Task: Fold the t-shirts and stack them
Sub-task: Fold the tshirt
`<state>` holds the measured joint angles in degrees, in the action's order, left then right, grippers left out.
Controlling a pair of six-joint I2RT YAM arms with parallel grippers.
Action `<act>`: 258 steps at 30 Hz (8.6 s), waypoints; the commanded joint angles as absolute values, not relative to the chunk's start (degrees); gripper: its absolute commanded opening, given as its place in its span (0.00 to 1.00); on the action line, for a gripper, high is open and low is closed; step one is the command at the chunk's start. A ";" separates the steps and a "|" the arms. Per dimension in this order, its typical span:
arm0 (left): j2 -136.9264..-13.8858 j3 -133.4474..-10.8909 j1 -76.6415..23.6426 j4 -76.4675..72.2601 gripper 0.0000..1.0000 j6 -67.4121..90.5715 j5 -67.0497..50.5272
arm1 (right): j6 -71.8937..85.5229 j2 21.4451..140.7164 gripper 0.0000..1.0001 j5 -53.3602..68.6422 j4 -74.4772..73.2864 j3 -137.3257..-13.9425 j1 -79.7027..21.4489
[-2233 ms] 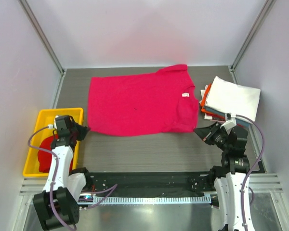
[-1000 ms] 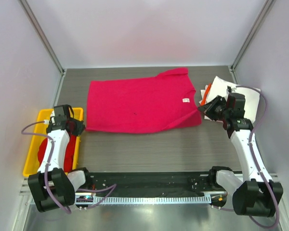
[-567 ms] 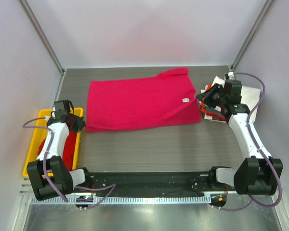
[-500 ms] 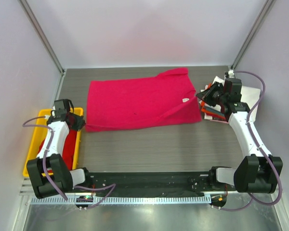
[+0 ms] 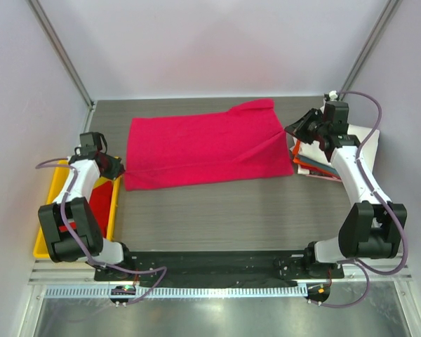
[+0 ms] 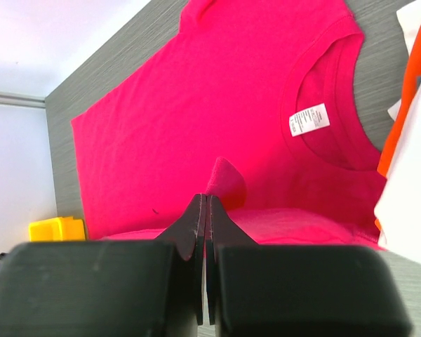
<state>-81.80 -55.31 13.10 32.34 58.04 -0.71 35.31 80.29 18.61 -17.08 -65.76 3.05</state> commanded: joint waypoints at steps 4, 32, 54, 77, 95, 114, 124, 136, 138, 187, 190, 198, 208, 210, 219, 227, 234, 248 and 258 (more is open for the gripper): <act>-84.64 -59.06 13.18 31.11 0.00 57.13 -1.32 | 33.05 83.58 0.01 19.60 -13.45 -70.57 2.72; -93.25 -64.34 13.18 29.36 0.00 59.76 -0.62 | 34.80 95.88 0.01 22.85 -10.02 -78.75 2.72; -100.11 -69.34 13.10 26.45 0.24 59.86 -4.38 | 35.51 102.83 0.42 22.24 -8.35 -81.65 2.64; -63.91 -47.39 3.26 27.78 0.56 64.68 -0.53 | 48.95 65.67 0.50 -6.75 3.42 -39.66 -7.46; -62.49 -29.53 1.23 11.61 0.54 74.62 7.73 | 63.28 74.17 0.55 -29.44 20.21 -25.22 -12.48; -69.17 -27.25 1.23 5.98 0.52 76.82 13.62 | 65.74 87.81 0.14 -30.32 24.80 -29.62 -12.48; -66.80 -24.79 1.23 6.33 0.48 77.25 14.85 | 66.36 73.14 0.01 -30.59 18.73 -20.40 -12.66; -71.45 -25.49 1.23 3.34 0.41 77.52 15.82 | 65.65 64.42 0.01 -29.45 15.12 -16.00 -12.57; -73.12 -25.93 1.23 2.90 0.40 77.69 15.03 | 65.74 64.42 0.01 -29.18 15.38 -15.82 -12.66; -64.52 -31.56 1.93 21.88 0.00 70.93 20.83 | 69.78 45.45 0.01 -35.95 -12.04 -14.42 -20.48; -62.58 -31.11 1.93 22.32 0.00 70.66 20.83 | 69.43 43.77 0.01 -35.77 -13.53 -13.71 -20.48; -62.58 -33.92 2.02 24.87 0.00 70.48 18.73 | 69.43 52.28 0.01 -35.68 -13.62 -20.99 -20.48; -62.84 -38.59 2.02 28.56 0.00 69.79 21.00 | 60.56 66.81 0.01 -23.36 -3.87 -53.45 -20.48; -62.49 -38.15 2.28 28.92 0.00 69.26 21.88 | 61.52 64.00 0.01 -30.12 -6.75 -49.59 -20.04; -60.74 -35.60 2.72 28.74 0.00 68.64 21.53 | 72.41 38.26 0.01 -31.55 -16.16 -15.68 -16.61; -59.68 -33.58 2.72 28.65 0.00 68.56 21.53 | 72.07 33.74 0.01 -31.91 -22.93 -12.22 -16.61; -59.24 -32.70 2.73 28.39 0.00 68.64 21.18 | 72.16 42.50 0.01 -29.45 -18.47 -15.71 -16.61; -59.85 -33.13 2.99 28.65 0.00 67.68 22.67 | 61.96 64.53 0.01 -24.76 -3.22 -52.40 -20.92; -60.64 -33.84 3.34 28.12 0.00 66.89 22.32 | 72.33 40.53 0.01 -31.03 -16.69 -17.88 -18.72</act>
<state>-60.60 -32.84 2.81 28.60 68.18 19.94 67.83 44.56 -26.98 -12.91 -23.44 -18.90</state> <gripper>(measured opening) 0.008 0.032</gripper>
